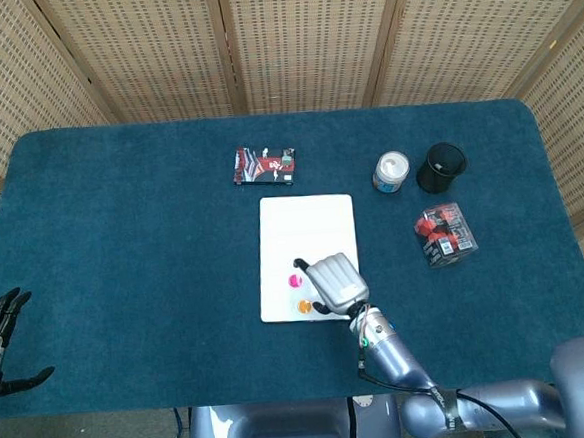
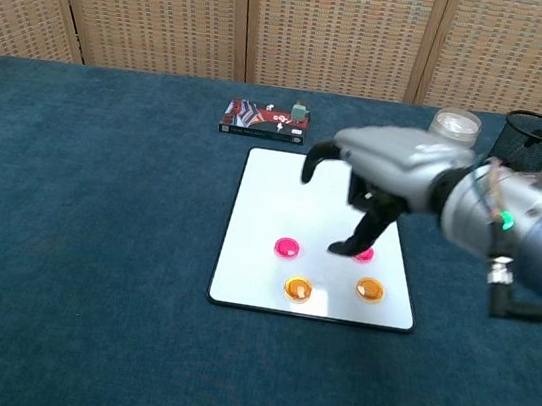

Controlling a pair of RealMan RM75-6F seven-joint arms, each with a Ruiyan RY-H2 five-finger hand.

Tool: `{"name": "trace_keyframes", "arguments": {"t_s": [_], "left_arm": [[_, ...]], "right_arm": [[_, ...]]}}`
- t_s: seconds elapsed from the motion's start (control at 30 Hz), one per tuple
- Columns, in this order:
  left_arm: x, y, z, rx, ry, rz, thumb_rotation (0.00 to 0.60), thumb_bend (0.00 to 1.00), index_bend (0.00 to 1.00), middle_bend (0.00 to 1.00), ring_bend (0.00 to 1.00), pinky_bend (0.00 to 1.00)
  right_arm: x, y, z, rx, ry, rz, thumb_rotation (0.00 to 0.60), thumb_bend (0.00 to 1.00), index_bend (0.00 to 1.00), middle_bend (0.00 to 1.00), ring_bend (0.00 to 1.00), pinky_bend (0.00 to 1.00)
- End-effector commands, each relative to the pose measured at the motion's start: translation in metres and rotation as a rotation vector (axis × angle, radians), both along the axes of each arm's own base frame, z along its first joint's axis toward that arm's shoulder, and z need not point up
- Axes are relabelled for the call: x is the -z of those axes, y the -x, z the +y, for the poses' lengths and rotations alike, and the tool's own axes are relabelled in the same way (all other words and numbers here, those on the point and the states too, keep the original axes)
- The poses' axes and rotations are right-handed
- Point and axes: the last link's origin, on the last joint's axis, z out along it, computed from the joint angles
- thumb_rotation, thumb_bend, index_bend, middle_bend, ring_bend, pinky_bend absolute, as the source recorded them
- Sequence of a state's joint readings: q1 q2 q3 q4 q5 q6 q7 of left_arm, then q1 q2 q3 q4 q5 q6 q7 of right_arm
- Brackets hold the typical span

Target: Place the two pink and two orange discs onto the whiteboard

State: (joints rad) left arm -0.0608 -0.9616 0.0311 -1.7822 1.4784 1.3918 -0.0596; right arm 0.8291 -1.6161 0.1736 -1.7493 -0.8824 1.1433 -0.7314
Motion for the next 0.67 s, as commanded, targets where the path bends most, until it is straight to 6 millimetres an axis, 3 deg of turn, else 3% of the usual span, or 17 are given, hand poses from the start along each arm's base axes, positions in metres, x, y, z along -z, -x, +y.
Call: {"name": "trace_keyframes", "arguments": {"t_s": [0.03, 0.17, 0.27, 0.33, 0.4, 0.43, 0.5, 0.67], "left_arm": [[0.0, -0.001, -0.002, 0.003, -0.004, -0.001, 0.6, 0.0, 0.0, 0.0, 0.0, 0.0], [-0.001, -0.002, -0.003, 0.009, -0.011, 0.002, 0.6, 0.0, 0.0, 0.0, 0.0, 0.0], [-0.001, -0.002, -0.004, 0.01, -0.019, 0.004, 0.6, 0.0, 0.0, 0.0, 0.0, 0.0], [-0.001, -0.003, -0.005, 0.01, -0.026, 0.005, 0.6, 0.0, 0.0, 0.0, 0.0, 0.0], [-0.002, -0.003, -0.006, 0.01, -0.036, 0.009, 0.6, 0.0, 0.0, 0.0, 0.0, 0.0], [-0.003, -0.004, -0.007, 0.012, -0.056, 0.01, 0.6, 0.0, 0.0, 0.0, 0.0, 0.0], [-0.004, -0.003, -0.008, 0.012, -0.088, 0.018, 0.6, 0.0, 0.0, 0.0, 0.0, 0.0], [-0.006, 0.0, -0.01, 0.008, -0.111, 0.014, 0.6, 0.0, 0.0, 0.0, 0.0, 0.0]], "right_arm": [[-0.064, 0.031, 0.0, -0.003, 0.116, -0.091, 0.6, 0.23, 0.25, 0.91, 1.0, 1.0], [-0.104, 0.078, 0.0, -0.012, 0.228, -0.115, 0.6, 0.23, 0.25, 0.75, 0.89, 1.0], [-0.125, 0.111, 0.003, 0.003, 0.297, -0.122, 0.6, 0.18, 0.25, 0.59, 0.7, 0.94], [-0.138, 0.135, 0.008, 0.035, 0.337, -0.129, 0.6, 0.1, 0.24, 0.45, 0.52, 0.79], [-0.151, 0.162, 0.017, 0.092, 0.373, -0.125, 0.6, 0.01, 0.2, 0.25, 0.25, 0.54], [-0.162, 0.185, 0.029, 0.162, 0.404, -0.11, 0.6, 0.0, 0.17, 0.16, 0.13, 0.43], [-0.171, 0.203, 0.046, 0.202, 0.425, -0.092, 0.6, 0.0, 0.12, 0.04, 0.02, 0.3], [-0.176, 0.217, 0.069, 0.231, 0.431, -0.089, 0.6, 0.0, 0.04, 0.0, 0.0, 0.18]]}}
